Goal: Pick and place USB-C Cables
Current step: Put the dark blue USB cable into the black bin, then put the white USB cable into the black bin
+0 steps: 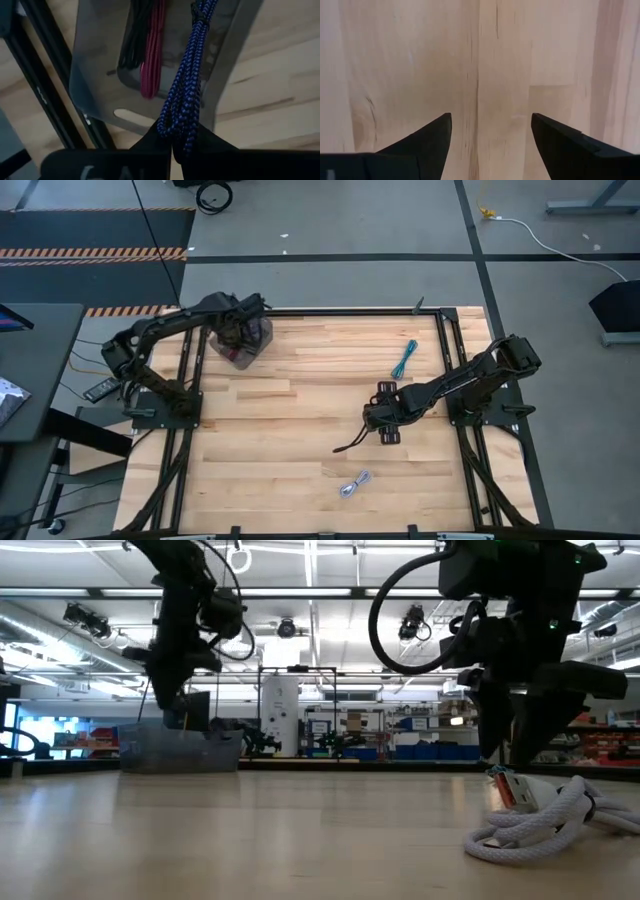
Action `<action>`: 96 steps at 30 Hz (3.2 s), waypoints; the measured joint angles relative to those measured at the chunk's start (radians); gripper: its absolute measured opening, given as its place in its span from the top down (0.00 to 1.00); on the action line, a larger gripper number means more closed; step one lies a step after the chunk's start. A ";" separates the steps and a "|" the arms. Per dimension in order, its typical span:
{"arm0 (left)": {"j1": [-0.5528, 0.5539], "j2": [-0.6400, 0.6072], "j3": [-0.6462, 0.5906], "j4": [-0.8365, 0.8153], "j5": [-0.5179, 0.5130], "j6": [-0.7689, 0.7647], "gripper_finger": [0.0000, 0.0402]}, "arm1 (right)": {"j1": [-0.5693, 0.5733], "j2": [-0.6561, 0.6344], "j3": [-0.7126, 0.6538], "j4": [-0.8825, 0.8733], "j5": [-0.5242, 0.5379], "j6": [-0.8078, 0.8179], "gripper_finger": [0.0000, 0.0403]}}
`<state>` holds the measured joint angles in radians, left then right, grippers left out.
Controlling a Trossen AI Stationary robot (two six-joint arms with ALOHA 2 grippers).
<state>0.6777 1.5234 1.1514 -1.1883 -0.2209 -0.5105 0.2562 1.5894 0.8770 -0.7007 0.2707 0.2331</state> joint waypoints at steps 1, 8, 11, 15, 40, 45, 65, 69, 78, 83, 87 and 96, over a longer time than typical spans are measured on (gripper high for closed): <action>0.000 0.000 -0.016 0.010 0.000 0.001 0.96 | 0.000 0.000 0.000 0.003 0.000 0.000 0.31; -0.001 0.001 -0.117 0.147 -0.002 -0.002 0.86 | 0.000 0.000 0.000 0.028 -0.001 -0.001 0.31; -0.001 0.001 -0.129 0.156 -0.019 -0.016 0.77 | 0.000 0.000 0.000 0.028 -0.002 -0.009 0.31; -0.001 0.001 -0.129 0.157 -0.033 -0.021 0.65 | 0.000 0.000 0.000 0.028 -0.002 -0.019 0.31; -0.480 0.000 0.381 0.384 0.065 0.260 0.55 | 0.064 -0.056 0.101 -0.057 0.074 -0.165 0.31; -0.690 0.002 0.371 0.528 -0.002 0.171 0.55 | 0.033 -0.082 0.090 -0.089 0.220 -0.207 0.31; -1.100 0.147 0.362 0.565 -0.344 0.046 0.55 | 0.272 -0.076 0.090 0.301 -0.274 -0.205 0.33; -1.101 0.180 0.362 0.579 -0.344 0.026 0.55 | 0.298 -0.040 0.090 0.315 -0.212 -0.136 0.34; -1.100 0.194 0.362 0.587 -0.337 0.024 0.55 | 0.319 0.093 0.090 0.397 -0.207 -0.047 0.38; -1.102 0.194 0.362 0.590 -0.322 0.023 0.55 | 0.323 0.167 0.090 0.465 -0.205 -0.016 0.39; -1.105 0.193 0.362 0.591 -0.317 0.000 0.55 | 0.323 0.222 0.090 0.498 -0.202 0.004 0.39; -1.135 0.193 0.362 0.584 -0.313 -0.060 0.55 | 0.332 0.269 0.094 0.505 -0.118 0.006 0.50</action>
<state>-0.4574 1.7168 1.5132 -0.6048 -0.5335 -0.5706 0.5879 1.8584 0.9706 -0.1959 0.1527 0.2393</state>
